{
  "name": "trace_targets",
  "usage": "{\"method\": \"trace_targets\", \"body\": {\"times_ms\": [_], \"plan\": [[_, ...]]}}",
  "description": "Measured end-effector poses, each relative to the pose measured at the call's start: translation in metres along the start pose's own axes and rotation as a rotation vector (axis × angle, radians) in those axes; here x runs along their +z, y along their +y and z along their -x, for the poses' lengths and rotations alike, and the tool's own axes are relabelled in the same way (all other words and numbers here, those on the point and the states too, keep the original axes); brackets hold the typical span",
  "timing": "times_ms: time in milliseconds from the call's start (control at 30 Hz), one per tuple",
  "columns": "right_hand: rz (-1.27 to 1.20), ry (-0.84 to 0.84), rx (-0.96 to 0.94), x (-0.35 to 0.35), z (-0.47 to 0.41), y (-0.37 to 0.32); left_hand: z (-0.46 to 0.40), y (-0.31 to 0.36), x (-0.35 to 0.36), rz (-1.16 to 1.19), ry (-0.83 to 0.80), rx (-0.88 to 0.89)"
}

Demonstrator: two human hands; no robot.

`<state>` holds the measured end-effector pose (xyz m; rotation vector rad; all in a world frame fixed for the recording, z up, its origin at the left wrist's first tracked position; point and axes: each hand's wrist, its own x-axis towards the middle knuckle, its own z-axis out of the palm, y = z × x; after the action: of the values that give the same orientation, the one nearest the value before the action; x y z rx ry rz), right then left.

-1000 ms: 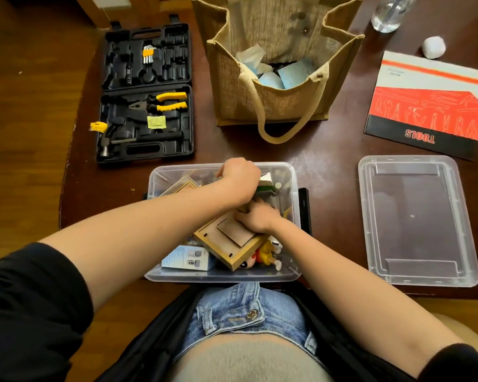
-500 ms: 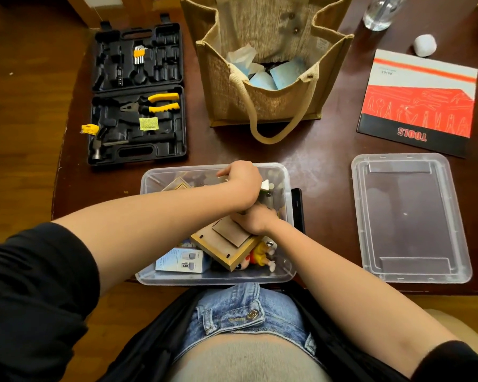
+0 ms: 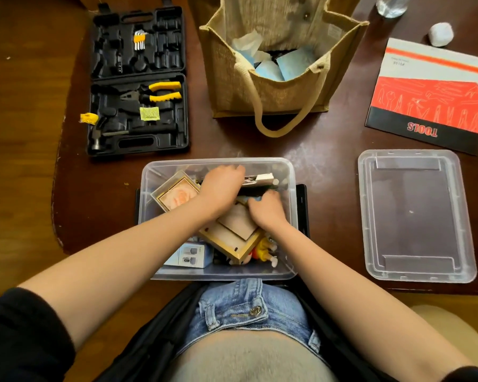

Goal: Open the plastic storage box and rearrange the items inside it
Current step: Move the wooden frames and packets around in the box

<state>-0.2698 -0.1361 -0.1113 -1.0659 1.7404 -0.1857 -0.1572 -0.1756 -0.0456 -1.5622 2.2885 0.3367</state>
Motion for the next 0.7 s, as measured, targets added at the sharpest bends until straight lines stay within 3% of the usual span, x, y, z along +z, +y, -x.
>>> {"method": "trace_targets", "body": {"times_ms": [233,533,700], "plan": [[-0.017,-0.021,0.081,-0.004,-0.008,-0.005,0.014,-0.020,0.011,0.109,0.207,-0.106],[-0.033,0.001,0.042,-0.003,-0.004,-0.001,0.022,-0.027,0.024,0.274,0.300,0.011],[-0.038,-0.042,0.004,-0.007,0.002,-0.004,0.026,-0.028,0.031,0.372,0.389,-0.298]]}}
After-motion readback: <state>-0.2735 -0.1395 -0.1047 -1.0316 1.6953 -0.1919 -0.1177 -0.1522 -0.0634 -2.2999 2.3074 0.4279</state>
